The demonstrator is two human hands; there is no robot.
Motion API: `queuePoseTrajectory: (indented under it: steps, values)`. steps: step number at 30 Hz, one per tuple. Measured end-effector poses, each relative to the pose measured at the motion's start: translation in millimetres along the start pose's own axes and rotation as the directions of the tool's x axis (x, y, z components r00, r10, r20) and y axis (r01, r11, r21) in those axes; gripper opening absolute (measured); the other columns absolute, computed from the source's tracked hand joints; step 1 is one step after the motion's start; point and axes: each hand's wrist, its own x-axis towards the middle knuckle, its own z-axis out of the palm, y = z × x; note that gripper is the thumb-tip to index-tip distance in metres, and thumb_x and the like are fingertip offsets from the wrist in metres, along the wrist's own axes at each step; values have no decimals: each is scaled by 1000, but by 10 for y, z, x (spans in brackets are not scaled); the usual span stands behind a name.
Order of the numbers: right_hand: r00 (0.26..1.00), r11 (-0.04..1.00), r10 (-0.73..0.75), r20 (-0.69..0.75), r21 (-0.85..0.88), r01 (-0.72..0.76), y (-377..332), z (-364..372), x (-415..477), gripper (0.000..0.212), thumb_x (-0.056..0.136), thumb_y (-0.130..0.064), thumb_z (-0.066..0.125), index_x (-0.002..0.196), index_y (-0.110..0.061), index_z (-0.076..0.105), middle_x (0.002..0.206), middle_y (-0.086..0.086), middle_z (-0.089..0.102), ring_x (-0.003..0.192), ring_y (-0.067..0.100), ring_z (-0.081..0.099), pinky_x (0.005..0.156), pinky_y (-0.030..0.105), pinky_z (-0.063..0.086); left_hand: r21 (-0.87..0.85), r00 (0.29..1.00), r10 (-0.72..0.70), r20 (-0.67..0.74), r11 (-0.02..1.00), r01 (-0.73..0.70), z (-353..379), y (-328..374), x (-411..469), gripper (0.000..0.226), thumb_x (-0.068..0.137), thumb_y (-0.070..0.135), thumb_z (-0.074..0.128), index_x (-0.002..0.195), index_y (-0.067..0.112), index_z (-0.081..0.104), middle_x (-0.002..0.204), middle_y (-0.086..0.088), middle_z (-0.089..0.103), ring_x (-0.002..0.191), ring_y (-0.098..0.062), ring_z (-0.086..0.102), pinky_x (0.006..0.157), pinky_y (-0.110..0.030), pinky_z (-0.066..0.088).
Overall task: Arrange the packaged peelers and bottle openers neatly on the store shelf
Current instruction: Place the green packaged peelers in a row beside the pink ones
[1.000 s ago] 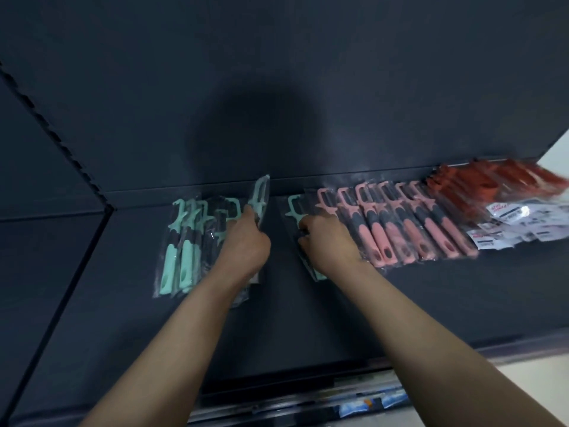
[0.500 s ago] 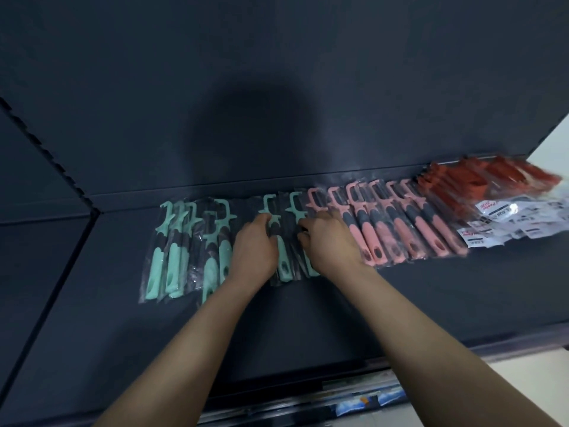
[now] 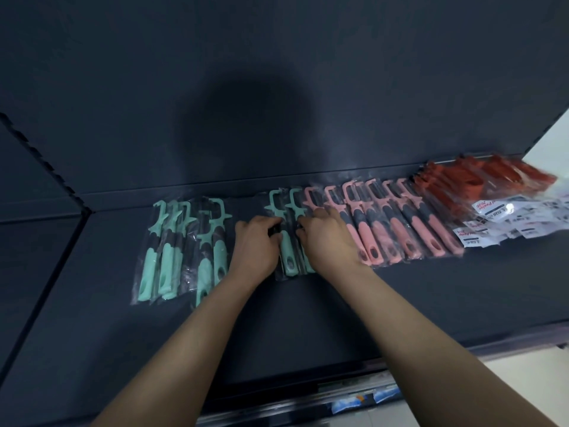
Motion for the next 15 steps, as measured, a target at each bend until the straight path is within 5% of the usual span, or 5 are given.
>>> queuePoseTrajectory:
  steps: [8,15]
  values:
    - [998,999,-6,-69,46,9,-67,-38,-24,23,94,-11,45,109,-5,62,113,13,56,111,31,45,90,34,38,26,998,53,14,998,-54,-66,-48,7,36,95,16,50,132,17,52,128,-8,53,118,-25,38,86,-14,22]
    - [988,973,-150,-30,174,153,-525,-85,19,25,95,-21,48,109,-6,62,108,14,60,104,29,52,84,34,40,279,963,15,-270,958,63,-480,-319,-150,20,87,5,52,104,4,64,107,-18,56,100,-34,47,90,-38,35]
